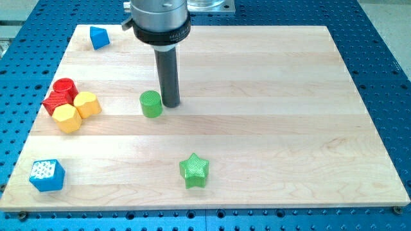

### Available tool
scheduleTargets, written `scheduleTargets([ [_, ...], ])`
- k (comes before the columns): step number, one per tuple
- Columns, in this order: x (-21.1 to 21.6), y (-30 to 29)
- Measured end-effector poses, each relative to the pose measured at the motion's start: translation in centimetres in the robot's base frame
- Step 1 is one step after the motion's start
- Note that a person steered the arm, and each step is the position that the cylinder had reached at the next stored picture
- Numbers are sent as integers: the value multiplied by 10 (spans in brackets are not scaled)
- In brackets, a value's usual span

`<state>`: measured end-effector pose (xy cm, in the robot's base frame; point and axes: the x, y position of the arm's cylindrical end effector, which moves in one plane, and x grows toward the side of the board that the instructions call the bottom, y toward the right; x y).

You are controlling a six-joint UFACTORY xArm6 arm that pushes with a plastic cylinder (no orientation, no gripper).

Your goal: Keep arm in between green blocks

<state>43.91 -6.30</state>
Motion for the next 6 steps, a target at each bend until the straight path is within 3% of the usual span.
scheduleTargets([
  [1, 25, -68],
  [2, 6, -34],
  [3, -22, -51],
  [4, 41, -64],
  [5, 64, -60],
  [6, 58, -44],
])
